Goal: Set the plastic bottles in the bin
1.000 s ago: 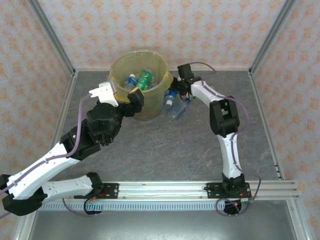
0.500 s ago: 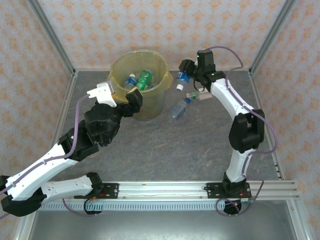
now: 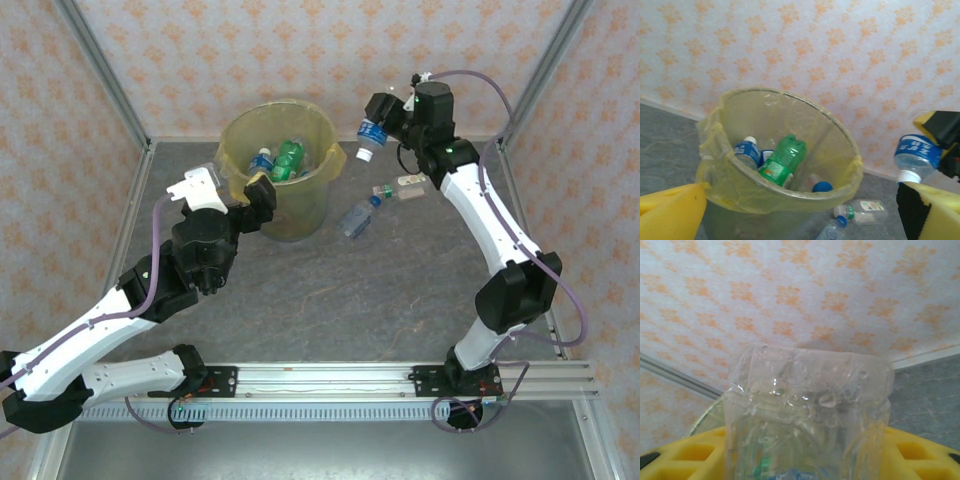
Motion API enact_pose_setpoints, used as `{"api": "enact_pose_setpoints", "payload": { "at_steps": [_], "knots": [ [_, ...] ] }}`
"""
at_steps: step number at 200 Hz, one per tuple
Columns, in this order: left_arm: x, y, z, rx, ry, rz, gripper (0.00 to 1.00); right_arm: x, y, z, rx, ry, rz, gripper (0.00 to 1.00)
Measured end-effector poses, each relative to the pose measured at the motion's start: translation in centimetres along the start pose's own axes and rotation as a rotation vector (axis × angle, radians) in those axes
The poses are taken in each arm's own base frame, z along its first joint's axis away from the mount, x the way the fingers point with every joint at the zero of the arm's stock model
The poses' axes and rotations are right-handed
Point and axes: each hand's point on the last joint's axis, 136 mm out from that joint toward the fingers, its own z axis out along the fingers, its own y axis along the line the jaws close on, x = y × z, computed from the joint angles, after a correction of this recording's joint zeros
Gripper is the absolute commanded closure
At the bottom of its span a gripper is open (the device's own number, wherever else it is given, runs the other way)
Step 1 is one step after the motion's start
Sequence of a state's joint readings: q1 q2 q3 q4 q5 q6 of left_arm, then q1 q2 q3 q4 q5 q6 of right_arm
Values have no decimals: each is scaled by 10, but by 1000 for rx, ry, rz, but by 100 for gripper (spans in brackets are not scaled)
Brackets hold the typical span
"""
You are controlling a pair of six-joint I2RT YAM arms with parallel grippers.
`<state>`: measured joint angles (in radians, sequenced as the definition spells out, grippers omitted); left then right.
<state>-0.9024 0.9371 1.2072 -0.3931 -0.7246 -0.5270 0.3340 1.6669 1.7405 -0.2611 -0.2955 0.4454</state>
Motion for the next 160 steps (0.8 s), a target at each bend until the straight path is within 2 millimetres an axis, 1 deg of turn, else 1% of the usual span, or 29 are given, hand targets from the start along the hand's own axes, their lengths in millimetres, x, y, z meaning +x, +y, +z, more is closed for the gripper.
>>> {"api": "enact_pose_setpoints", "payload": {
  "at_steps": [19,47,72,86,110,141,160],
  "knots": [
    [-5,7,-3,-24,-17,-7,1,-1,27,-5,-53,-6,-14,44],
    [-13,16,-9,-35,-40,-32,1,-5,79,-12,-148,-34,-36,45],
    [-17,18,-13,-29,-47,-51,1,0,115,-10,-209,-50,-53,45],
    [-17,19,-13,-28,-47,-52,1,9,132,-1,-233,-47,-75,45],
    [-15,19,-14,-24,-41,-50,1,32,152,21,-250,-24,-108,45],
    [-18,24,-18,-18,-48,-63,1,56,169,54,-257,-5,-144,46],
    [-22,27,-22,-13,-56,-76,1,70,176,70,-259,3,-169,46]
  ]
}}
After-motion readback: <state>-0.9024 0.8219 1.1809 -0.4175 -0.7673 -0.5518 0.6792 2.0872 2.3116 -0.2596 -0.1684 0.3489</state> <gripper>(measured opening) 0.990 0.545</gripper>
